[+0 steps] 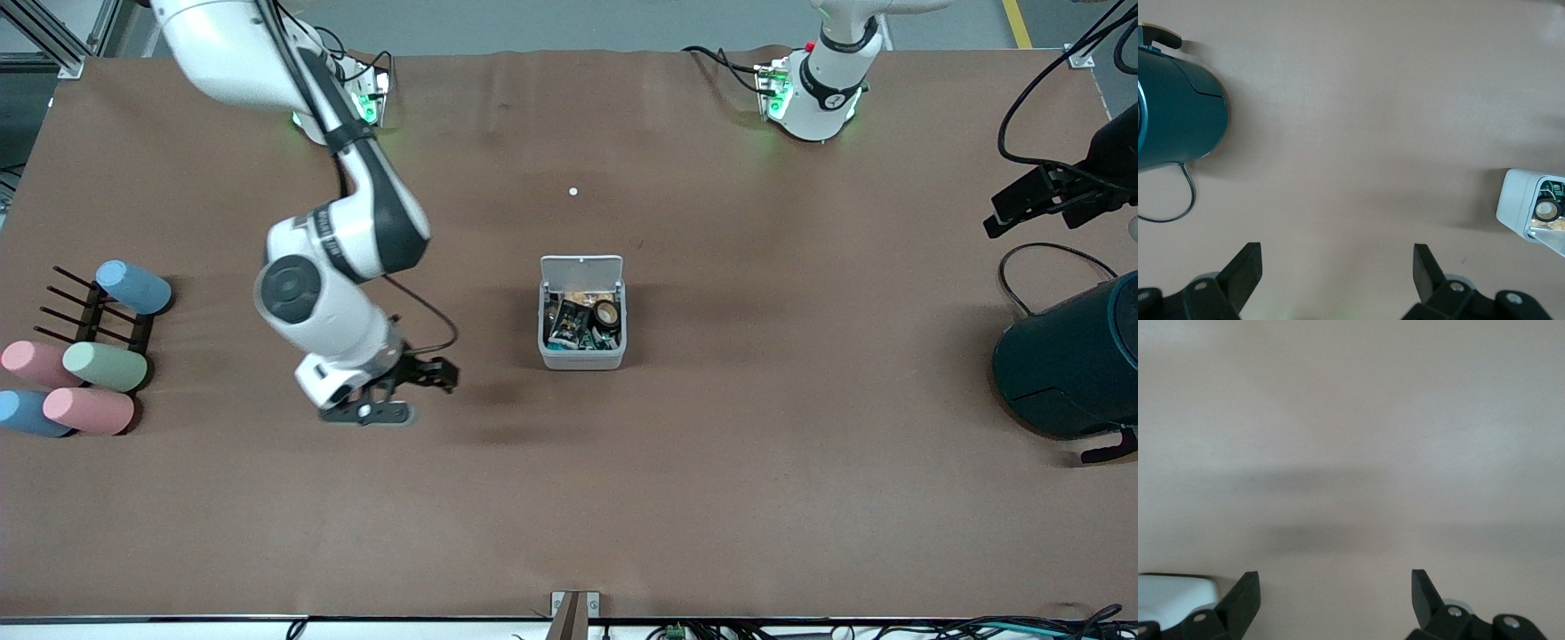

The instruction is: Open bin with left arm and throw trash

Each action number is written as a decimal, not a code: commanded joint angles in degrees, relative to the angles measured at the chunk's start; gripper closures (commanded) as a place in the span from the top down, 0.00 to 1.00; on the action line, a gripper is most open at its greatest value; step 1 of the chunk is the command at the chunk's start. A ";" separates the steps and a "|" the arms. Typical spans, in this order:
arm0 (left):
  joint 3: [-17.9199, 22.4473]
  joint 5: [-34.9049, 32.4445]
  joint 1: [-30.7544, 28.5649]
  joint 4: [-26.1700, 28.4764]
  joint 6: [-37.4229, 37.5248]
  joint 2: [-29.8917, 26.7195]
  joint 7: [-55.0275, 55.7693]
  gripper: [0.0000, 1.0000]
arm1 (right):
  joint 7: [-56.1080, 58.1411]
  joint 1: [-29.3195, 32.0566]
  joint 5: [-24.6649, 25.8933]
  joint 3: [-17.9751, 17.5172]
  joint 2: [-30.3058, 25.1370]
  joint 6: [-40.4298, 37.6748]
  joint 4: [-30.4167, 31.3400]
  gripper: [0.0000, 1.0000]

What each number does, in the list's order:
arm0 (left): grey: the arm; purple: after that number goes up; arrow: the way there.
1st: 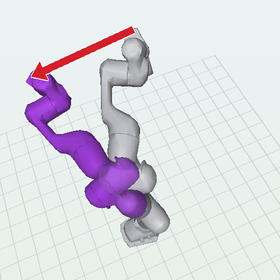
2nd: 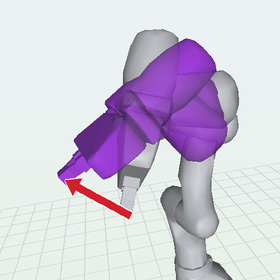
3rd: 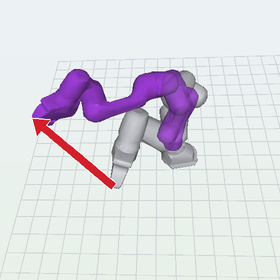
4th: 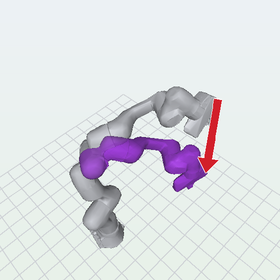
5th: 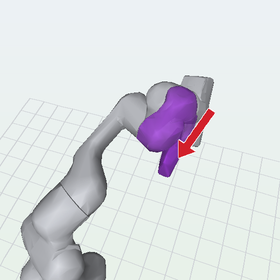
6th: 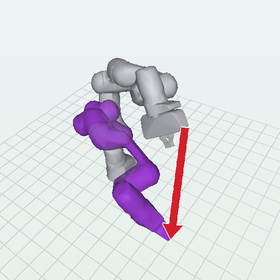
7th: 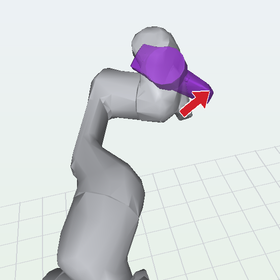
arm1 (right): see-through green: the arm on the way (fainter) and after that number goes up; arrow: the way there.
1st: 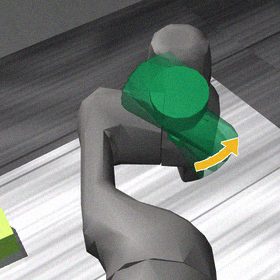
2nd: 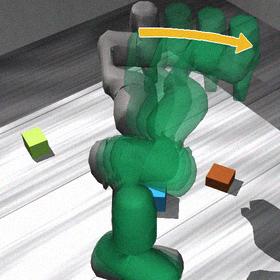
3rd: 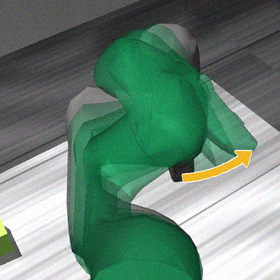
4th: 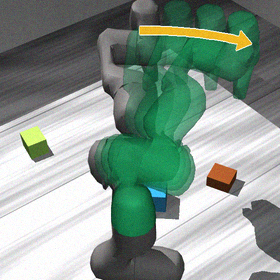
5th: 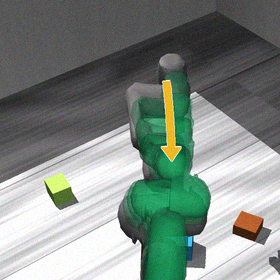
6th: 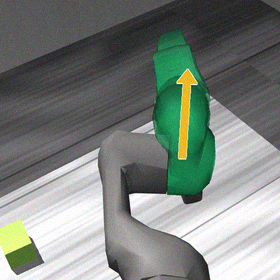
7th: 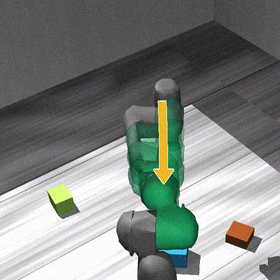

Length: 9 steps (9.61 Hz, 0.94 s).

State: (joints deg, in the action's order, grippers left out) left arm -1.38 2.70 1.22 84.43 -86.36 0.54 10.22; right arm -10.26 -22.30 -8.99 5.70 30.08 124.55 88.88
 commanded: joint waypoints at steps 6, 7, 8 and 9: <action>0.06 0.29 -0.16 0.12 -0.56 -0.18 0.24 1.00 | 12.72 14.64 6.34 0.10 -15.20 -20.11 -0.19 1.00; 0.06 0.29 -0.08 0.12 -0.56 -0.18 0.24 1.00 | 12.81 16.31 7.66 0.01 -18.36 -21.35 0.33 1.00; 0.06 0.29 -0.07 0.12 -0.56 -0.10 0.33 1.00 | 12.90 18.15 8.54 -0.16 -21.52 -23.98 0.33 1.00; 0.06 0.29 -0.07 0.12 -0.56 -0.10 0.33 1.00 | 12.90 19.56 8.72 -0.25 -24.08 -26.00 0.16 1.00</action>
State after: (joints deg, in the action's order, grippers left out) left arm -1.33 2.70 1.21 84.48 -86.43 0.61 10.23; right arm 2.85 -4.87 -1.59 6.53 10.68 100.15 86.75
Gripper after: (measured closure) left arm 0.000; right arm 0.000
